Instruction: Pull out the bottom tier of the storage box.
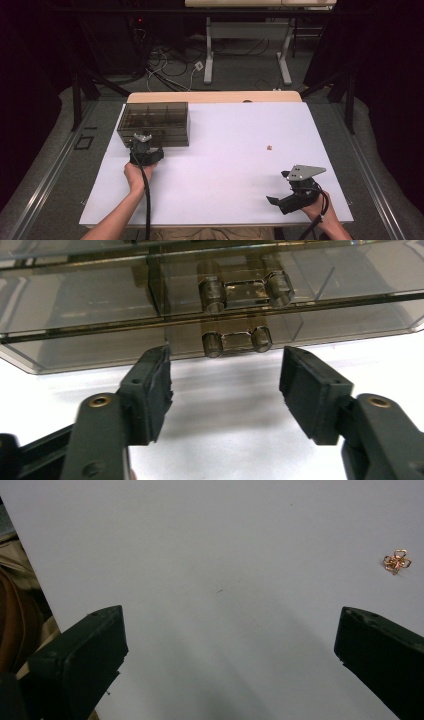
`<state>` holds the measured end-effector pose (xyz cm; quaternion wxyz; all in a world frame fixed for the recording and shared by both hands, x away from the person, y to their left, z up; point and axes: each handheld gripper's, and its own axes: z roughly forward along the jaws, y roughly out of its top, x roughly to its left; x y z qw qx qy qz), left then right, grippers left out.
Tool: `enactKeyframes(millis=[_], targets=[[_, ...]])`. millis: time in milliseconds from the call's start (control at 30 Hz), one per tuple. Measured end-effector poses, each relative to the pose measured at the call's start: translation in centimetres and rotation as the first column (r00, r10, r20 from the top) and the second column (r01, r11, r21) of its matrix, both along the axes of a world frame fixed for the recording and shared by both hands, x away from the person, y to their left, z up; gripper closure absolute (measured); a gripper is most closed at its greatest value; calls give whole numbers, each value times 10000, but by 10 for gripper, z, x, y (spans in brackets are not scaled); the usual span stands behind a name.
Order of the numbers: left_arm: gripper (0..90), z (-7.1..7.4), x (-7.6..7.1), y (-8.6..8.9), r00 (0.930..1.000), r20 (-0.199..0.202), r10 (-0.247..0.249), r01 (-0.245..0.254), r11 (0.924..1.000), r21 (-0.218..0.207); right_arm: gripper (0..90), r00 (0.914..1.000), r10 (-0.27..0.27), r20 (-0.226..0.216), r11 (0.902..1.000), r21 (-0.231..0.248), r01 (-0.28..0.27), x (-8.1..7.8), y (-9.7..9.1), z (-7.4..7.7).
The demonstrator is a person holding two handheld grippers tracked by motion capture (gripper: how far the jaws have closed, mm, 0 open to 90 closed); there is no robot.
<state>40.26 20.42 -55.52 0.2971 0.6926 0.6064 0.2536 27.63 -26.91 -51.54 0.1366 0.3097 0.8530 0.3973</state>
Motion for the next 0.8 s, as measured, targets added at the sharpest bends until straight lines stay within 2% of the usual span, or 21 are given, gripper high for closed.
enactKeyframes(millis=[167,300,433,533,800], targets=[[491,-2,0,1,10000,30,84,-83,9997,-250,0,10000,26,-43,10000,-17,-26,0,0,0],[519,-4,1,0,9999,116,103,-99,9992,-389,0,10000,-5,-34,10000,-19,5,0,0,0],[549,-6,2,-3,10000,-60,-14,12,9995,-324,0,10000,14,-63,10000,-13,-14,0,0,0],[550,-7,4,-5,9999,61,94,-92,9997,-223,0,9999,23,-104,10000,-22,-23,0,-1,0],[550,-10,5,-7,9997,-36,241,-242,9995,-213,0,9998,37,-182,10000,-89,-39,0,-1,0]])
